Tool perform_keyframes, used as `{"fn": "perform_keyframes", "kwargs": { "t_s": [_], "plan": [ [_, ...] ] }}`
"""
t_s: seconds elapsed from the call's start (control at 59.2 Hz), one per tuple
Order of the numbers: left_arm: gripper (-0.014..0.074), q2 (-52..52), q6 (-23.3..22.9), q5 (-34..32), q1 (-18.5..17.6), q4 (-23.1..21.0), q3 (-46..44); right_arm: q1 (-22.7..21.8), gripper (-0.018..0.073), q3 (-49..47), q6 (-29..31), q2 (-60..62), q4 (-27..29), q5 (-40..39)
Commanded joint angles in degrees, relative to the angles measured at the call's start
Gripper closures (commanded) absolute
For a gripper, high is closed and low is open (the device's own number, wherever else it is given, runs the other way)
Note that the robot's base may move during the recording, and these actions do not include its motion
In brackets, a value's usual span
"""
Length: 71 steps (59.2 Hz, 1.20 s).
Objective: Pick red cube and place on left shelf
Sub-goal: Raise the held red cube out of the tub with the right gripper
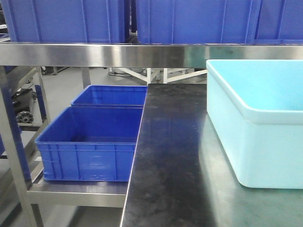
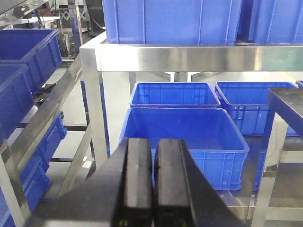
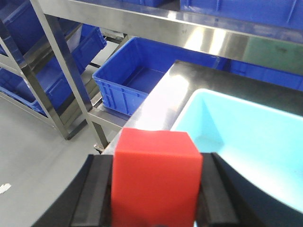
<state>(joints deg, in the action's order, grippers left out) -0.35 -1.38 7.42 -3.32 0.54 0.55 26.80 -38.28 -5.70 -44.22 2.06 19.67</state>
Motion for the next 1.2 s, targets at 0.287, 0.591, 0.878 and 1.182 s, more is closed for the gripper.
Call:
{"fn": "perform_keyframes", "kwargs": {
  "t_s": [0.287, 0.591, 0.878, 1.182],
  "plan": [
    [0.0495, -0.92, -0.05, -5.01, -0.23, -0.17, 1.32, 0.18, 0.0503, 4.55, 0.45, 3.39, -0.11, -11.08],
    [0.0495, -0.92, -0.05, -5.01, -0.23, -0.17, 1.32, 0.18, 0.0503, 4.55, 0.45, 3.39, -0.11, -10.57],
    [0.0495, -0.92, -0.05, -5.01, -0.23, -0.17, 1.32, 0.18, 0.0503, 4.55, 0.45, 3.39, -0.11, -10.51],
    [0.0495, -0.92, -0.05, -5.01, -0.23, -0.17, 1.32, 0.18, 0.0503, 4.55, 0.45, 3.39, -0.11, -10.51]
  ]
}}
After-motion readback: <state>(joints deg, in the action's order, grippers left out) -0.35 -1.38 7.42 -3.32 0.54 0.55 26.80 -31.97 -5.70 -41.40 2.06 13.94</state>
